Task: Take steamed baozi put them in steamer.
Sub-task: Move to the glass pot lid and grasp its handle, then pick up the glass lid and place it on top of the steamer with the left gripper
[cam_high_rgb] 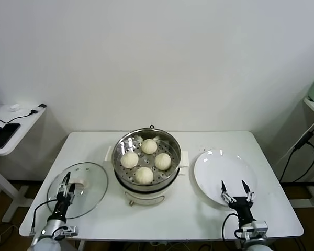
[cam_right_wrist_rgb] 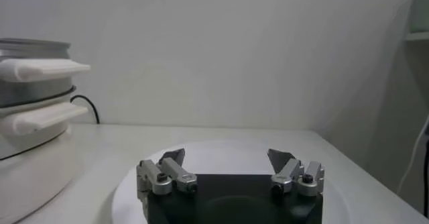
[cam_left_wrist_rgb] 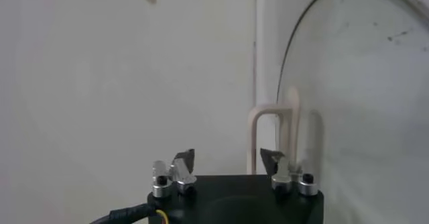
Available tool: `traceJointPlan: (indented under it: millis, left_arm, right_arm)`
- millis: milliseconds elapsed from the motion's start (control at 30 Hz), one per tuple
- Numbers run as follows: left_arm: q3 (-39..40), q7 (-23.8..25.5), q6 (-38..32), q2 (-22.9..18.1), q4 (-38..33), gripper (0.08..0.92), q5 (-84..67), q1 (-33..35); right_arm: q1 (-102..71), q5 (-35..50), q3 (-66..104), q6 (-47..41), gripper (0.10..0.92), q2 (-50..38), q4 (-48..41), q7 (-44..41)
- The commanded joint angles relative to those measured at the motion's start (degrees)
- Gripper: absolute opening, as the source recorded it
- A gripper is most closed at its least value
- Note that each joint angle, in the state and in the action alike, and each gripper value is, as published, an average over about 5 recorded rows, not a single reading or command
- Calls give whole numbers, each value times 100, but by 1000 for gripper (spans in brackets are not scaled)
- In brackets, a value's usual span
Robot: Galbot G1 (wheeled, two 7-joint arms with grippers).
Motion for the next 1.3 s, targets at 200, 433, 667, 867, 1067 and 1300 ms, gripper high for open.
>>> traceJointPlan:
  millis: [200, 433, 667, 867, 1067, 1300]
  left_arm:
    - [45, -53, 7, -20, 354, 472, 103, -201]
    - [45, -99, 16, -40, 408, 273, 123, -183]
    - [-129, 152, 152, 42, -463, 136, -82, 144]
    - [-435, 976, 629, 480, -2047, 134, -1234, 682]
    - [-757, 2026, 1367, 942, -3277, 134, -2034, 772]
    - [-576, 2934, 2139, 1142, -4285, 134, -1970, 476]
  right_arm:
    - [-20, -40, 4, -16, 823, 4, 12, 9]
    - [34, -36, -9, -52, 823, -9, 14, 17]
    - [31, -36, -19, -119, 823, -55, 148, 37]
    - [-16, -167, -1, -313, 823, -117, 317, 95]
    - [-67, -249, -7, -447, 823, -124, 419, 114]
    - [-161, -250, -4, -436, 823, -122, 493, 105]
